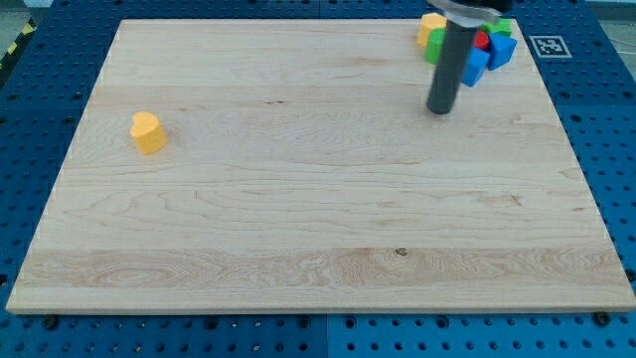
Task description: Place your arm at the top right corner of the board
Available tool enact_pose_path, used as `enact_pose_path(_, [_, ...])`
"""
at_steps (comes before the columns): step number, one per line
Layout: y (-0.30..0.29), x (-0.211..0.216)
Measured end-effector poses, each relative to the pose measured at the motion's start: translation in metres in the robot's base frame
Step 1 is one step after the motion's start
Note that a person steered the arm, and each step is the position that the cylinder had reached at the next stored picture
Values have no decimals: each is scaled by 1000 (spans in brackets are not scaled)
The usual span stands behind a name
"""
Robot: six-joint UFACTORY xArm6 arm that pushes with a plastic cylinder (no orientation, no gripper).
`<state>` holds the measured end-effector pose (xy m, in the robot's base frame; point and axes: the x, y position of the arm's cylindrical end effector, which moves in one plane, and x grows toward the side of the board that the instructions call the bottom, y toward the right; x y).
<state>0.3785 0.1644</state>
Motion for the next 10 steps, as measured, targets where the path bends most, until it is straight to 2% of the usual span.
enact_pose_path(3, [13,26])
enact_pose_path(4, [21,53])
enact_pose_path(6, [26,56])
enact_pose_path(8, [73,1])
enact_pose_path(10, [91,-34])
